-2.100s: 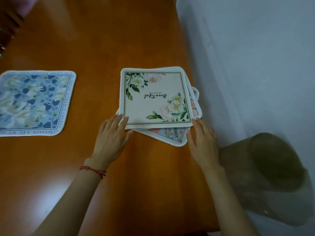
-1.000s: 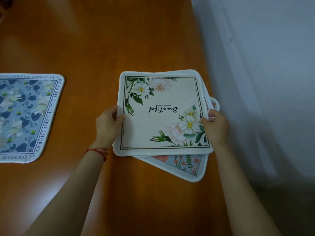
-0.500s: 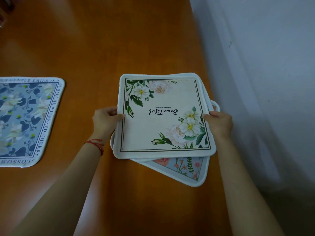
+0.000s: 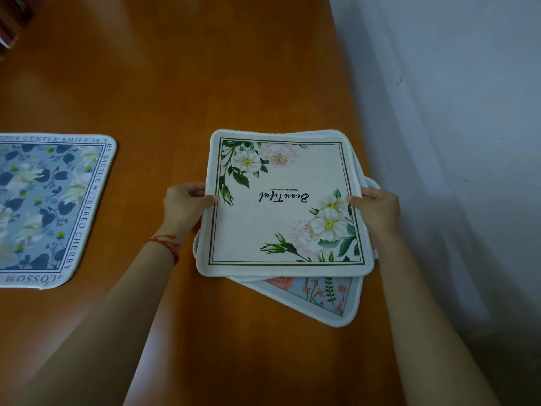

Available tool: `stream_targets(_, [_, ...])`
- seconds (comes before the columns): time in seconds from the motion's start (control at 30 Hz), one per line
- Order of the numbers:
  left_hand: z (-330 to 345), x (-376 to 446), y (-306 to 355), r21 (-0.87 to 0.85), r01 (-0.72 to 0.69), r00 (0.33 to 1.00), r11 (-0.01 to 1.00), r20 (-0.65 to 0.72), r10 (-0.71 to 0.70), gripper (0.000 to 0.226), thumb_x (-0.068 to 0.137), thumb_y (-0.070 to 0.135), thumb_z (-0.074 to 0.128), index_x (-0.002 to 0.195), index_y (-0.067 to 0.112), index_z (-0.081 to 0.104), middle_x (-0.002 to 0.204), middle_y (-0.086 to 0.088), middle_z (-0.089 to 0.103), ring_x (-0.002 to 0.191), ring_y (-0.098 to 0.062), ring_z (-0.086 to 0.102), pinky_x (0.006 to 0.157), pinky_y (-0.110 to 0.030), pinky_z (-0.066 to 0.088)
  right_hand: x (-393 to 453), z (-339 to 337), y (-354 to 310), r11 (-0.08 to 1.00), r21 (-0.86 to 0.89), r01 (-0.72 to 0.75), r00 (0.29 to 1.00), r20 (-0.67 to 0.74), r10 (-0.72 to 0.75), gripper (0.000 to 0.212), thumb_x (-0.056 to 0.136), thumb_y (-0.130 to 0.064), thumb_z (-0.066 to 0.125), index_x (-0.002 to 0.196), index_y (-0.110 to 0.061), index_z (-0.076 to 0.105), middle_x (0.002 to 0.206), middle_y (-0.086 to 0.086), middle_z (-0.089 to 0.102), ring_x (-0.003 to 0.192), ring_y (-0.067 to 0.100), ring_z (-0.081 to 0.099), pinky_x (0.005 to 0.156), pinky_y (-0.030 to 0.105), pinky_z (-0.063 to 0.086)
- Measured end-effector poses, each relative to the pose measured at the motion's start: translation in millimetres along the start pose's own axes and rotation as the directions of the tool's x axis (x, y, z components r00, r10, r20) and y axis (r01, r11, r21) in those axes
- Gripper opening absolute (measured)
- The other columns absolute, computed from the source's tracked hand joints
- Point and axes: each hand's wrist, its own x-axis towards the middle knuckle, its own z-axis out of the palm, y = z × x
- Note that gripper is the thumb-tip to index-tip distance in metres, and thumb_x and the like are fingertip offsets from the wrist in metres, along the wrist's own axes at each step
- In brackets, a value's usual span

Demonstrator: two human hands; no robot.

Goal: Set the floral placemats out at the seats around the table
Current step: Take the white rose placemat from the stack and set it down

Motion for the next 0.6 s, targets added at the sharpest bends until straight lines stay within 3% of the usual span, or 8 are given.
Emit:
stream_targets(0.17, [-2.4,-5.5,-0.6,-0.008,0.006,1.000,1.000,-0.020,-0.006,0.033,0.075,0.008,0.074,0.107,0.007,0.066,0.095,-0.007,0.066,0.081,-0.022,0.065,0.073,-0.034,0.054,-7.6,-2.1,7.2,1.000,0.016,0.009,1.000,0.000,-0.009,0.034,0.077,-0.002,0.070,0.110,0.002,0.064,0.118,0.009,0.062,0.086,0.015,0.057,0.078,0.024,0.047])
stream_targets(0.37, [-5.0,-20.6,-3.3,0.029,0.001,1.000,1.000,-0.025,0.000,0.031,0.077,0.008,0.072,0.107,0.005,0.066,0.095,-0.006,0.065,0.085,-0.023,0.064,0.079,-0.038,0.054,-25.4,-6.7,15.2,1.000,0.013,-0.009,1.000,-0.009,0.010,0.031,0.078,-0.002,0.069,0.109,0.000,0.065,0.102,0.017,0.068,0.077,0.018,0.060,0.066,0.024,0.049])
stream_targets(0.5, [-10.6,-35.7,-10.5,0.026,0.008,1.000,1.000,-0.016,-0.007,0.031,0.077,0.008,0.071,0.107,0.005,0.066,0.100,-0.010,0.068,0.087,-0.026,0.066,0.082,-0.041,0.055,-42.8,-12.8,19.5,0.999,0.024,-0.025,1.000,-0.013,0.025,0.030,0.078,-0.002,0.068,0.108,0.000,0.066,0.101,0.017,0.069,0.073,0.018,0.060,0.068,0.026,0.051])
stream_targets(0.6, [-15.1,-49.0,-14.5,0.021,0.002,1.000,1.000,-0.020,-0.002,0.029,0.077,0.008,0.071,0.106,0.006,0.067,0.098,-0.010,0.068,0.085,-0.025,0.066,0.081,-0.041,0.055,-55.2,-17.8,22.0,0.999,0.050,-0.022,1.000,-0.009,0.023,0.032,0.078,-0.002,0.069,0.109,-0.001,0.065,0.101,0.016,0.069,0.068,0.013,0.060,0.059,0.014,0.052])
